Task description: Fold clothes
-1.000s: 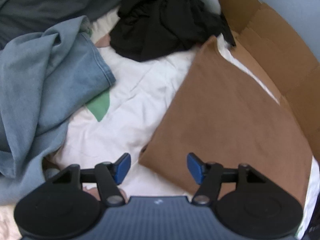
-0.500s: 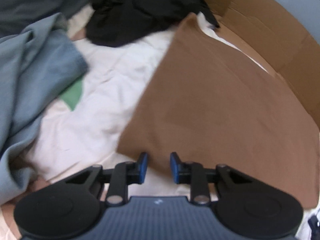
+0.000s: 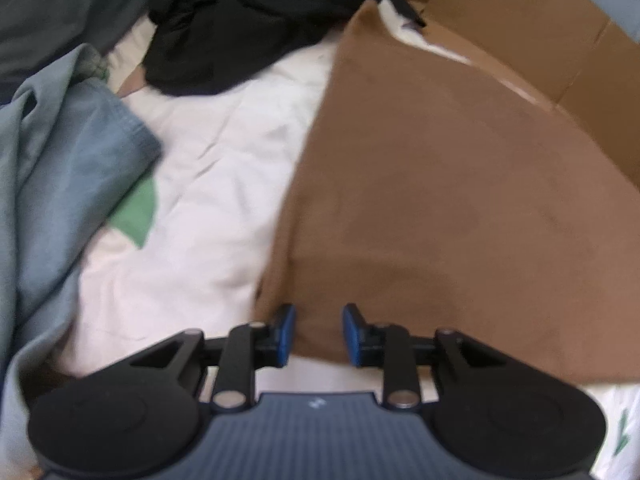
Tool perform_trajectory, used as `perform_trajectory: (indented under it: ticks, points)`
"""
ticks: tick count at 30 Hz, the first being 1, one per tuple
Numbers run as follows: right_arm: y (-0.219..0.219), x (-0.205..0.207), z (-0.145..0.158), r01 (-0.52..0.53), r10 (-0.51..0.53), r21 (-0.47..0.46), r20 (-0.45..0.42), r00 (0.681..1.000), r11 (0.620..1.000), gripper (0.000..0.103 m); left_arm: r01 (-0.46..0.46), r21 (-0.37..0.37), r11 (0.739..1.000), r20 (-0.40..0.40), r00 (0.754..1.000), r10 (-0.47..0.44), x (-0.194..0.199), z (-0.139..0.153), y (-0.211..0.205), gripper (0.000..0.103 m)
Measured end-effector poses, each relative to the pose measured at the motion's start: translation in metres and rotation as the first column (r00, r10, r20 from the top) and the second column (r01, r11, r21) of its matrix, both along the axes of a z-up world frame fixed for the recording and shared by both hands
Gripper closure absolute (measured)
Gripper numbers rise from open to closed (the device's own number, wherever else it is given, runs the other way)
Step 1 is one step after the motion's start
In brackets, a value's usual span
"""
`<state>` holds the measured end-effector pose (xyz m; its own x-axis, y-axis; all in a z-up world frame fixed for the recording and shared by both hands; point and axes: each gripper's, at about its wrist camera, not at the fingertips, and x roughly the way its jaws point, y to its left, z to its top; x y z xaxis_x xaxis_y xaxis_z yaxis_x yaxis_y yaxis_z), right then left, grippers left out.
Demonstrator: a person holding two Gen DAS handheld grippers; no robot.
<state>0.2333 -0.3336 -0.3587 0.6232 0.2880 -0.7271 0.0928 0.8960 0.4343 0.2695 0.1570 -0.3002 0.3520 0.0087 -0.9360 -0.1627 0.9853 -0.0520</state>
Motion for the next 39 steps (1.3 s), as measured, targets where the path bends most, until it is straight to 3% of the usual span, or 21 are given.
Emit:
perform_trajectory:
  ticks: [5, 7, 9, 11, 12, 16, 20, 22, 24, 26, 27, 28, 34, 37, 39]
  points:
    - [-0.036, -0.012, -0.005, 0.101, -0.101, 0.012, -0.016, 0.995, 0.995, 0.086, -0.043, 0.000, 0.999, -0.005, 0.999, 0.043, -0.004, 0.005, 0.016, 0.076]
    - [-0.048, -0.017, -0.007, 0.135, -0.134, 0.051, -0.021, 0.991, 0.990, 0.086, -0.065, 0.038, 0.997, -0.008, 0.998, 0.066, -0.004, 0.008, 0.018, 0.061]
    - [-0.055, -0.023, -0.010, 0.170, -0.167, 0.109, -0.039, 0.985, 0.979, 0.085, -0.087, 0.048, 0.995, -0.005, 0.996, 0.087, -0.005, 0.012, 0.022, 0.058]
    - [-0.056, -0.028, -0.012, 0.181, -0.174, 0.170, -0.056, 0.983, 0.969, 0.069, -0.113, 0.007, 0.994, -0.018, 0.993, 0.114, -0.007, 0.012, 0.028, 0.057]
    - [-0.054, -0.029, -0.013, 0.179, -0.171, 0.185, -0.060, 0.984, 0.966, 0.056, -0.128, -0.007, 0.992, -0.027, 0.991, 0.128, -0.007, 0.012, 0.030, 0.057]
    - [-0.044, -0.024, -0.020, 0.184, -0.164, 0.267, -0.097, 0.982, 0.946, 0.054, -0.194, -0.072, 0.978, -0.087, 0.978, 0.188, -0.011, 0.008, 0.035, 0.053]
    - [-0.054, -0.021, -0.039, 0.329, -0.272, 0.423, -0.191, 0.943, 0.845, 0.054, -0.183, -0.060, 0.981, -0.119, 0.977, 0.175, -0.016, 0.018, 0.035, 0.053]
    - [-0.057, -0.018, -0.043, 0.350, -0.288, 0.466, -0.201, 0.936, 0.812, 0.054, -0.181, -0.057, 0.982, -0.121, 0.977, 0.173, -0.016, 0.026, 0.037, 0.052]
    - [-0.060, -0.015, -0.046, 0.364, -0.300, 0.498, -0.208, 0.931, 0.787, 0.055, -0.191, -0.060, 0.980, -0.111, 0.977, 0.183, -0.016, 0.034, 0.037, 0.048]
    - [-0.062, -0.012, -0.050, 0.374, -0.307, 0.516, -0.212, 0.928, 0.771, 0.068, -0.205, -0.062, 0.977, -0.104, 0.975, 0.198, -0.016, 0.040, 0.037, 0.048]
    - [-0.063, -0.012, -0.052, 0.386, -0.313, 0.516, -0.226, 0.922, 0.764, 0.087, -0.209, -0.068, 0.976, -0.106, 0.974, 0.201, -0.016, 0.041, 0.036, 0.048]
    - [-0.064, -0.011, -0.053, 0.390, -0.313, 0.514, -0.234, 0.921, 0.764, 0.099, -0.207, -0.072, 0.976, -0.107, 0.974, 0.199, -0.016, 0.041, 0.035, 0.048]
    - [-0.066, -0.018, -0.040, 0.325, -0.293, 0.548, -0.149, 0.944, 0.770, 0.100, -0.213, -0.091, 0.973, -0.114, 0.973, 0.202, -0.014, 0.034, 0.028, 0.047]
    - [-0.069, -0.019, -0.045, 0.322, -0.283, 0.550, -0.158, 0.946, 0.770, 0.097, -0.275, -0.166, 0.947, -0.093, 0.960, 0.262, -0.016, 0.028, 0.031, 0.047]
    - [-0.070, -0.020, -0.051, 0.330, -0.282, 0.552, -0.173, 0.944, 0.766, 0.095, -0.321, -0.241, 0.916, -0.077, 0.947, 0.312, -0.020, 0.024, 0.033, 0.047]
